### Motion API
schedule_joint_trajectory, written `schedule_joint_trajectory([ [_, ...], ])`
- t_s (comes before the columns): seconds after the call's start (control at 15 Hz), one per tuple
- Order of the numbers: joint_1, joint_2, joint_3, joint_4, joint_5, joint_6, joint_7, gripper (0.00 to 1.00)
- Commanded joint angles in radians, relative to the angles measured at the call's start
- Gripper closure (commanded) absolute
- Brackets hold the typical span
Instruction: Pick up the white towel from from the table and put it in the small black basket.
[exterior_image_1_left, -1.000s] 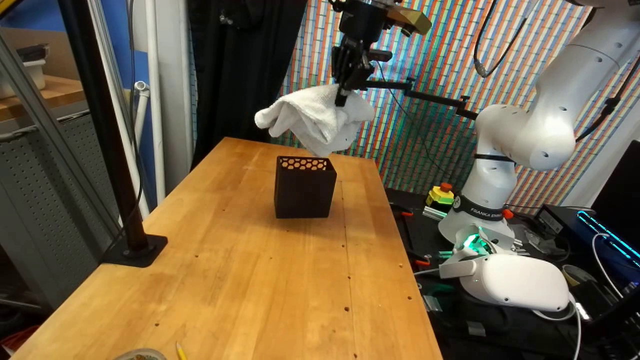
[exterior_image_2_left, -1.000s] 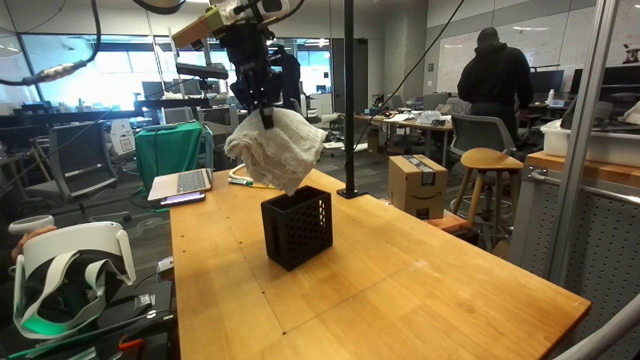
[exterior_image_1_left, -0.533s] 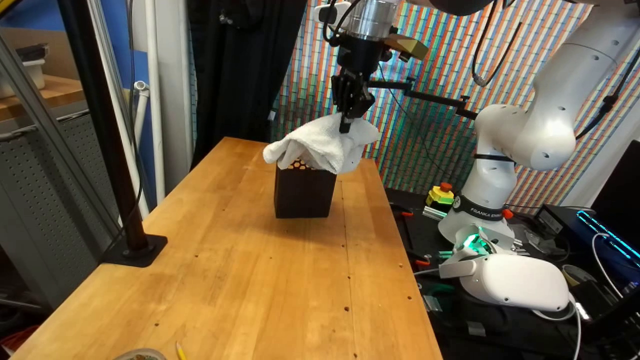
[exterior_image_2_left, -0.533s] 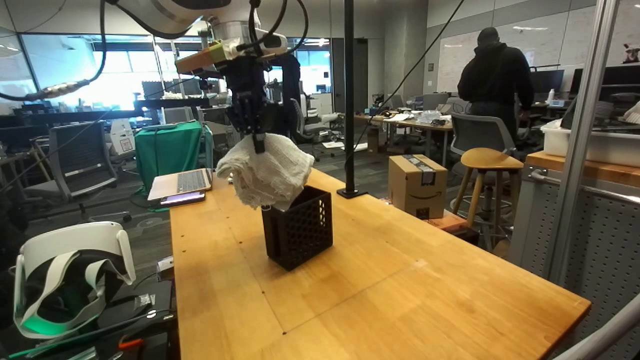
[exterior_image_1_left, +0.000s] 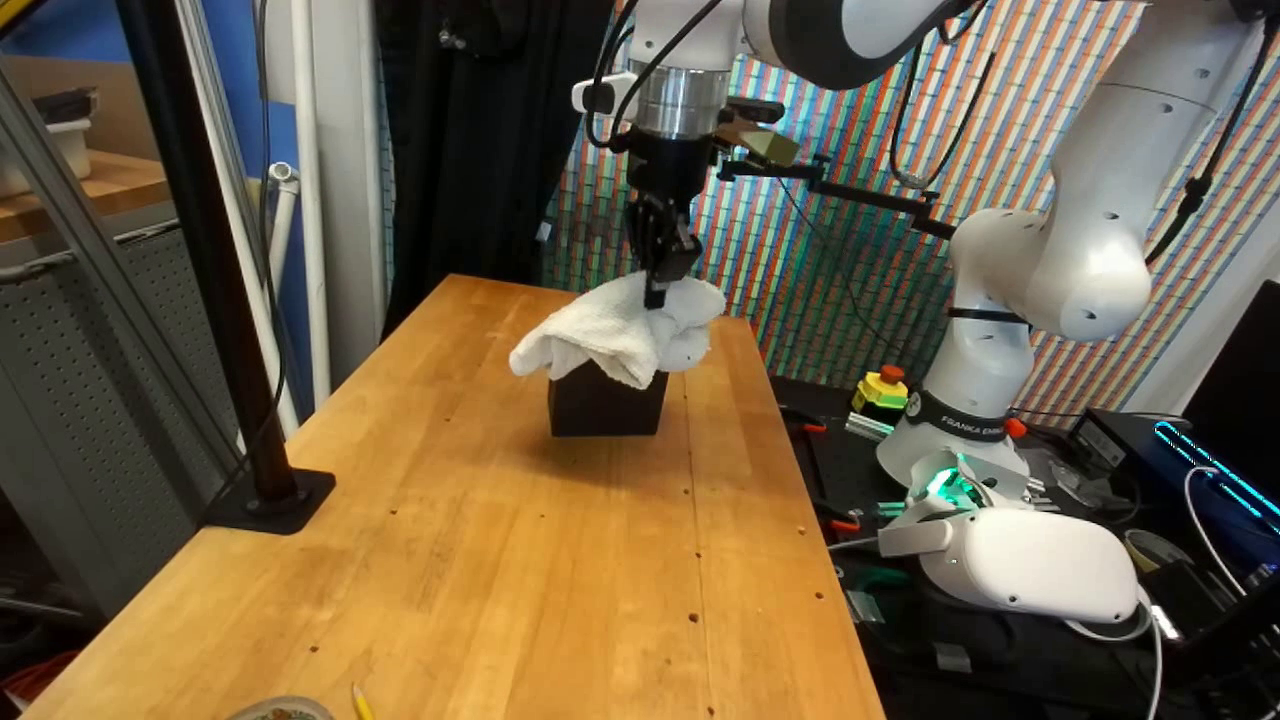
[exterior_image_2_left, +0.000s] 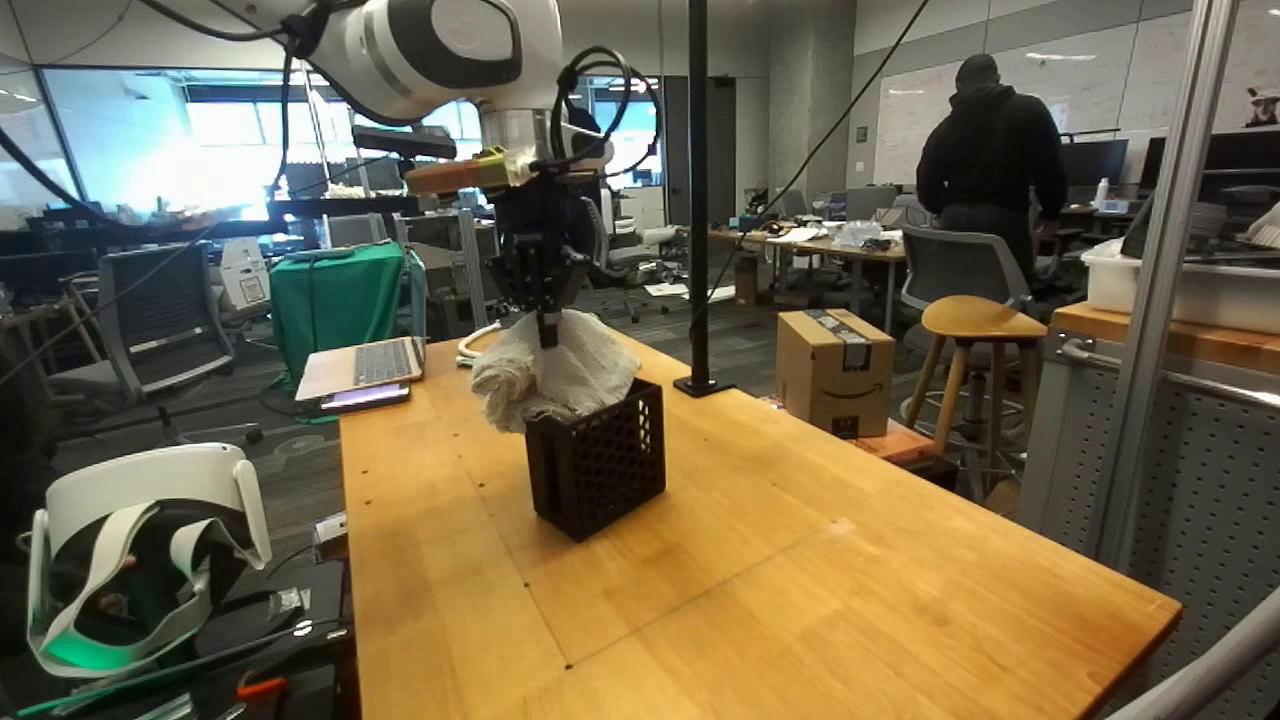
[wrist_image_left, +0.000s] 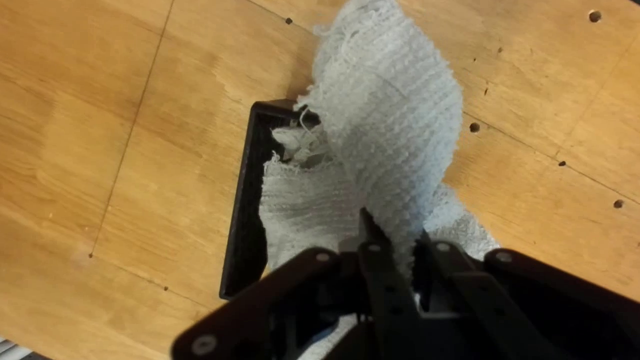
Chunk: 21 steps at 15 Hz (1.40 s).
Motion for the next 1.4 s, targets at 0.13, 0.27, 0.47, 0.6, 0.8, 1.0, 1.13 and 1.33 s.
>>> schedule_joint_trajectory([
  [0.13,-0.042,0.129,-0.013,0.099,-0.044,0.017,0.023,0.95],
  [0.27,-0.055,0.151,-0.022,0.113,-0.059,0.012,0.016,0.94],
  [0.47,-0.073,0.158,-0.034,0.108,-0.052,0.004,-0.003,0.94],
  [0.6,-0.078,0.157,-0.036,0.077,-0.05,0.007,-0.01,0.94],
  [0.8,-0.076,0.159,-0.03,0.018,-0.064,0.016,-0.013,0.94],
  [1.0,-0.07,0.153,-0.022,-0.03,-0.083,0.017,-0.017,0.94],
  [1.13,-0.063,0.143,-0.014,-0.053,-0.099,0.018,-0.02,0.94],
  [1.33,-0.056,0.125,-0.005,-0.073,-0.109,0.013,-0.031,0.94],
])
